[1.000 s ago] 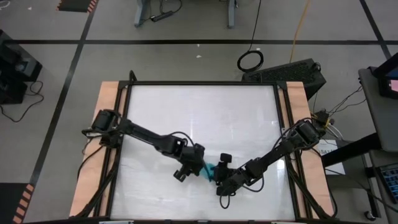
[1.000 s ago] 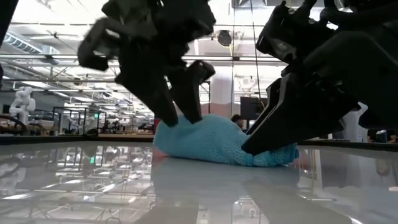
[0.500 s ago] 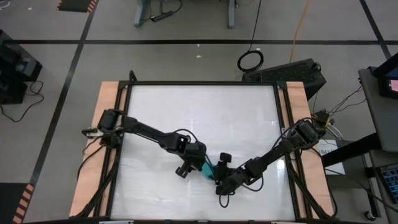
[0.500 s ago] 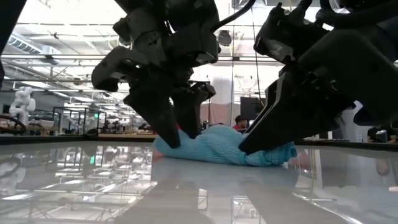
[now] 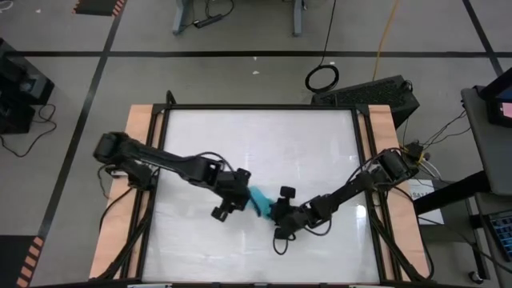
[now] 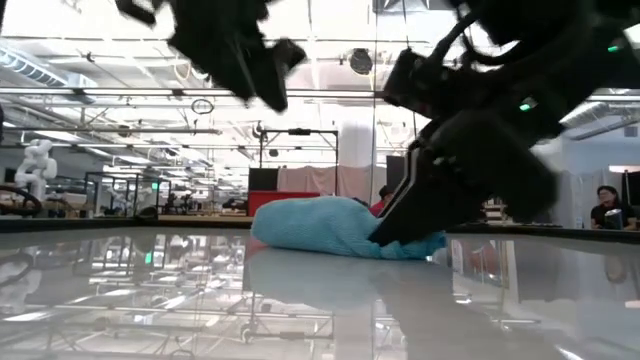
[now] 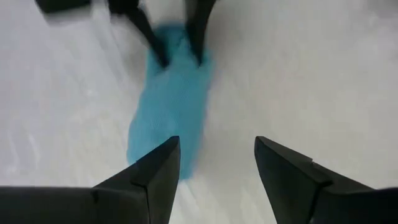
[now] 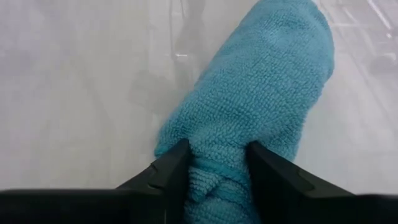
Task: Roll towel into tight, uniform cylinder
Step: Roll the blue towel
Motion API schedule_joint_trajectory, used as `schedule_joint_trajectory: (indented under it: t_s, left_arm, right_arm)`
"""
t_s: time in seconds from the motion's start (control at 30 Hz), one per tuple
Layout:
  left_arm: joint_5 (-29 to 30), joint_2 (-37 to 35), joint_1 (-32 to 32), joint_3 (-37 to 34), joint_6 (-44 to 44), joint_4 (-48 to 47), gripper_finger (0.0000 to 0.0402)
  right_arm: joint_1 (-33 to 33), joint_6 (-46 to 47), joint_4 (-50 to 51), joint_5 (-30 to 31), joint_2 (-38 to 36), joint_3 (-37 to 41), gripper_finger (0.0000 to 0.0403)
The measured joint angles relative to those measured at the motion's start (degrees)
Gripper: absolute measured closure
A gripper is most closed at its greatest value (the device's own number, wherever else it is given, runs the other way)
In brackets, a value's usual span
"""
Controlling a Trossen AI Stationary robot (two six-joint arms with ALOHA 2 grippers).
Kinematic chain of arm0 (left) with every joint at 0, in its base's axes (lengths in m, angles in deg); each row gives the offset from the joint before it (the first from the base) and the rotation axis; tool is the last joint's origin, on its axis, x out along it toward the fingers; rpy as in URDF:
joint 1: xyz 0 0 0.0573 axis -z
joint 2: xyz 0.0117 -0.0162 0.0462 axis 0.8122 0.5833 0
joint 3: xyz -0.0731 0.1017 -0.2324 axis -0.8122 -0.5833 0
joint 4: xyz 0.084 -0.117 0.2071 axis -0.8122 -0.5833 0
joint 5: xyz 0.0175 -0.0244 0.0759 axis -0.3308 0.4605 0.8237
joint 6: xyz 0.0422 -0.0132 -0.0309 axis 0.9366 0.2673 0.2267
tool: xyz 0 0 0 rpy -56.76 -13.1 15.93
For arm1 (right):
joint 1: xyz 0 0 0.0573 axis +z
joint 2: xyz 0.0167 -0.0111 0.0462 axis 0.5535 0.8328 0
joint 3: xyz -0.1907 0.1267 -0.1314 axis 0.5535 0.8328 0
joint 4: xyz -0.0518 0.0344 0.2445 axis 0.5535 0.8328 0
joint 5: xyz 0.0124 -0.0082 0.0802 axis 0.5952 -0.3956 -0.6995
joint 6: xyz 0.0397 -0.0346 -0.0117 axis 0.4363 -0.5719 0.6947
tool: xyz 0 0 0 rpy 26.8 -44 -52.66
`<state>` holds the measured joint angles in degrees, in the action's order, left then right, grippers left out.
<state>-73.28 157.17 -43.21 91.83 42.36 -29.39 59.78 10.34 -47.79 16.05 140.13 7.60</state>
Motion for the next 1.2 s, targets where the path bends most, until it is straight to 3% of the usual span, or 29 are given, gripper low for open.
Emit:
schedule_joint_trajectory:
  t_s: [0.13,0.3,0.6,0.77,1.0,1.2]
  left_arm:
    - [1.95,-5.89,2.24,0.00,-1.34,-1.67,0.0189]
    - [10.13,-12.28,6.03,0.04,-2.44,-4.80,0.0189]
    - [17.79,-21.34,10.44,0.04,-8.42,-10.97,0.0189]
    - [20.30,-24.16,12.55,0.04,-10.87,-14.42,0.0189]
    - [23.89,-25.97,16.75,0.04,-16.89,-20.50,0.0189]
    - [29.73,-27.00,20.14,0.04,-20.91,-24.03,0.0189]
  right_arm:
    - [-2.89,-5.83,0.97,-0.97,-0.02,-0.02,0.0263]
    - [-6.91,-13.38,1.03,-2.16,0.00,0.00,0.0263]
    - [-14.79,-22.76,0.72,-12.80,-1.03,0.04,0.0264]
    - [-18.20,-29.59,2.02,-16.82,-3.21,0.13,0.0264]
    - [-22.54,-38.69,8.26,-16.98,-8.08,0.39,0.0264]
    - [-25.09,-39.80,8.38,-24.38,-12.12,0.39,0.0250]
